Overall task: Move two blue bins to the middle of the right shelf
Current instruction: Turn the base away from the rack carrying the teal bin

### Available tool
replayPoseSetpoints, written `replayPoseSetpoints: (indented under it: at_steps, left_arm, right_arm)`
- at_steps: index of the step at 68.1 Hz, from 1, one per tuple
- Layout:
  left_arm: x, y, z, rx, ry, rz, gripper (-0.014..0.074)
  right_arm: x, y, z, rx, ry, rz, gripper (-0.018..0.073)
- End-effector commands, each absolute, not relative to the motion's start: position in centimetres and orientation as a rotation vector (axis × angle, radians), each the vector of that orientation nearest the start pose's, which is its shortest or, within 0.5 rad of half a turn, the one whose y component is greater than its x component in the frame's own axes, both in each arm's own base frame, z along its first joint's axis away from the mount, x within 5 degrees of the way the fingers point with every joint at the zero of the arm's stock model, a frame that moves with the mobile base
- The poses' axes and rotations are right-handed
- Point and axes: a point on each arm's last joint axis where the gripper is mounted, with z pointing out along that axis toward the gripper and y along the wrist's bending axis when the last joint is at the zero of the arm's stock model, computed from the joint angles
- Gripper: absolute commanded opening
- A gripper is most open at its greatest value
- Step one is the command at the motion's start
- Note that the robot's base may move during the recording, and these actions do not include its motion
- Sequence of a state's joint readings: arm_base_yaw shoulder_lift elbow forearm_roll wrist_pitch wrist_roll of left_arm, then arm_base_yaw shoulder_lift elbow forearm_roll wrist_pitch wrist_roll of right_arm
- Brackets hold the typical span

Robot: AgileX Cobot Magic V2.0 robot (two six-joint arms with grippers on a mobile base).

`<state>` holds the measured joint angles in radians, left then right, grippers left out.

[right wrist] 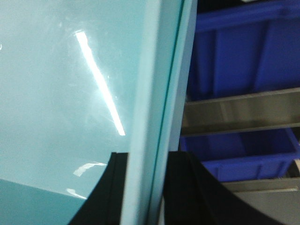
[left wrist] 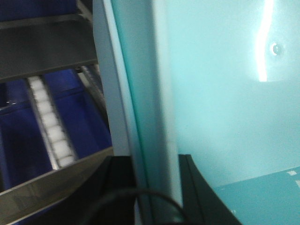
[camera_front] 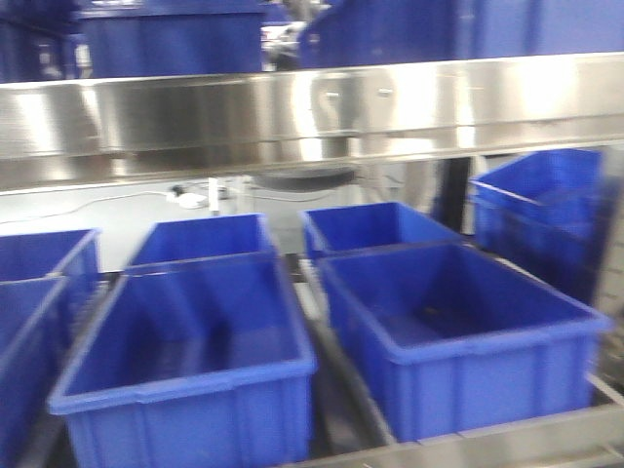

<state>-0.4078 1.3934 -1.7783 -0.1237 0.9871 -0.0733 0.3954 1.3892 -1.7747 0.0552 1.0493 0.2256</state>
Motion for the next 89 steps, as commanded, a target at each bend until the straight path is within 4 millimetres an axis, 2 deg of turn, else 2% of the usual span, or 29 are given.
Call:
replayPoseSetpoints:
  at_steps: [1, 89]
  left_arm:
    - [24.67, -11.97, 51.60, 0.339, 1.944, -0.484, -0.0111]
    - [24.67, -11.97, 51.60, 0.339, 1.944, -0.484, -0.0111]
  right_arm:
    - [24.92, 10.80, 50.74, -0.171, 2.064, 0.454, -0.0155]
    - [24.92, 10.80, 50.74, -0.171, 2.064, 0.454, -0.0155]
